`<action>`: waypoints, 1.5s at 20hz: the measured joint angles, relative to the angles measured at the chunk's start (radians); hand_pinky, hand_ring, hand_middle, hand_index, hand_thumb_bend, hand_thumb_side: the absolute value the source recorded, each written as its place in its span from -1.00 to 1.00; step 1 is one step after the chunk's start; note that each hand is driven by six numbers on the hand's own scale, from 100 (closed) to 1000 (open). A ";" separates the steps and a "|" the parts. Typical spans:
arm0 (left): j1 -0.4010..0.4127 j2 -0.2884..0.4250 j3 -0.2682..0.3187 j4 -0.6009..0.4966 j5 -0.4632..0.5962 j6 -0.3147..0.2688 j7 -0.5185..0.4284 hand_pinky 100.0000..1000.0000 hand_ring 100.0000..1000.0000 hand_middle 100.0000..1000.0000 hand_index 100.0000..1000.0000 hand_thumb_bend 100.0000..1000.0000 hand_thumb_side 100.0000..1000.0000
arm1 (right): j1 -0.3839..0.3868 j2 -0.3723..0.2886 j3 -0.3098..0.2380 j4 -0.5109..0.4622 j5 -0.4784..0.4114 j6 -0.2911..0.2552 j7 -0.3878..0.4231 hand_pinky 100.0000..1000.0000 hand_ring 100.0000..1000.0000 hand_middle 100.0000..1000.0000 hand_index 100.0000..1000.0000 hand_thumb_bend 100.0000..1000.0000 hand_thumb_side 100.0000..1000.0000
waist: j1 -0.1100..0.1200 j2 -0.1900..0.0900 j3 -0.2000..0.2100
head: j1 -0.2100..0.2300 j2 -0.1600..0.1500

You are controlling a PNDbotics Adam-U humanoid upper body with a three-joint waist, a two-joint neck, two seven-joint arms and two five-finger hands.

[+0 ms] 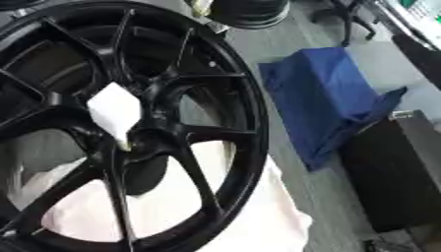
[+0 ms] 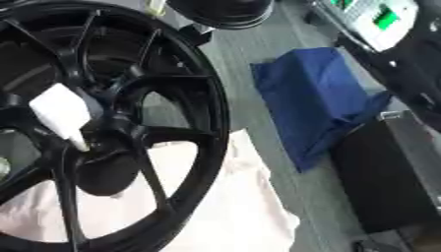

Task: Pull the pin out of the wheel hub.

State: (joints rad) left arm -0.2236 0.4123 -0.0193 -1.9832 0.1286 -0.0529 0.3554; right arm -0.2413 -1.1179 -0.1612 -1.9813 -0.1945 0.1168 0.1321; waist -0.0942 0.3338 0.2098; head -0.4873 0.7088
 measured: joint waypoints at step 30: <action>0.023 0.000 0.017 0.000 0.006 -0.009 0.013 0.64 0.02 0.08 0.39 -0.64 0.26 | 0.219 0.218 -0.193 0.259 0.263 0.177 -0.157 1.00 0.98 0.22 0.73 -1.00 -1.00 | 0.034 -0.056 -0.013 | 0.022 -0.016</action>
State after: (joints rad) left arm -0.2011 0.4121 -0.0024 -1.9832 0.1345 -0.0623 0.3687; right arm -0.0218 -0.8995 -0.3541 -1.7221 0.0683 0.2937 -0.0245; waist -0.0601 0.2775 0.1963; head -0.4650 0.6924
